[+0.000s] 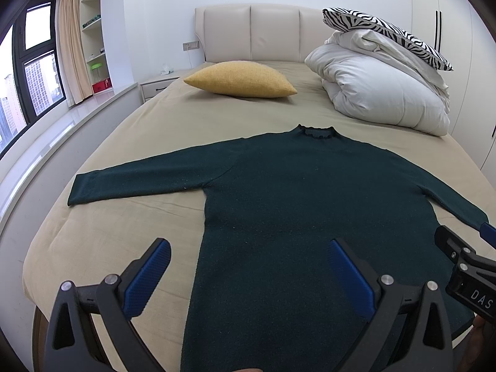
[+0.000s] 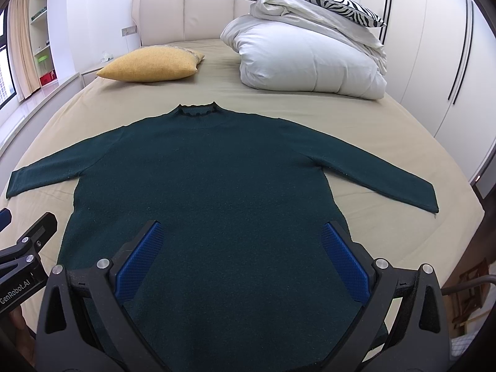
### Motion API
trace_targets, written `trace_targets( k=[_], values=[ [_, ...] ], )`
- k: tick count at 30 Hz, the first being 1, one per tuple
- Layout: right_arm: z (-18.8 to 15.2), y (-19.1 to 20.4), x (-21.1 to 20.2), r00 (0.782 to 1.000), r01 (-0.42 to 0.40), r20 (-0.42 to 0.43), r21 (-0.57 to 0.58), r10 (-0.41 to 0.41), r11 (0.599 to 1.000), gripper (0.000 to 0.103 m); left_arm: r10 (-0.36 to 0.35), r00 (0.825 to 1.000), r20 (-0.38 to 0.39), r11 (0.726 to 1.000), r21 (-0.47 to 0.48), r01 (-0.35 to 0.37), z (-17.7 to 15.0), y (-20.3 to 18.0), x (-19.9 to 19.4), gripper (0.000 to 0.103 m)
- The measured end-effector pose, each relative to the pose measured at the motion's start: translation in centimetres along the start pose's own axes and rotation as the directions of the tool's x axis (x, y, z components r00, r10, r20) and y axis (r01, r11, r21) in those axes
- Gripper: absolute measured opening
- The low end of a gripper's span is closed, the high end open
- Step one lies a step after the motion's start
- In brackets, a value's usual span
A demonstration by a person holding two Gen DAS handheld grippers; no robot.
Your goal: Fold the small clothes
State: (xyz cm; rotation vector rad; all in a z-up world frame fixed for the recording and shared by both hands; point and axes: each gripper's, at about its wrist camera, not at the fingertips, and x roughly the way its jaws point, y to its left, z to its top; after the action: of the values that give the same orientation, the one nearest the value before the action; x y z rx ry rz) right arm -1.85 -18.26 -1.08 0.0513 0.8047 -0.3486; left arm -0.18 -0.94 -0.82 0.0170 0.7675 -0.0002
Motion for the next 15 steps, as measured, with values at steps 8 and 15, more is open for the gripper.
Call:
trace_targets(
  k=[8,15],
  values=[
    [-0.14,0.09,0.24,1.0,0.0,-0.004,0.0,0.0,1.0,0.103,-0.007,1.0,0.0,1.0,-0.001,0.007,-0.01,0.01,0.05,0.103],
    [-0.18,0.11,0.32,1.0,0.0,-0.005,0.0,0.0,1.0,0.103,-0.011,1.0,-0.002,1.0,-0.003,0.011,-0.05,-0.05,0.04,0.103]
  ],
)
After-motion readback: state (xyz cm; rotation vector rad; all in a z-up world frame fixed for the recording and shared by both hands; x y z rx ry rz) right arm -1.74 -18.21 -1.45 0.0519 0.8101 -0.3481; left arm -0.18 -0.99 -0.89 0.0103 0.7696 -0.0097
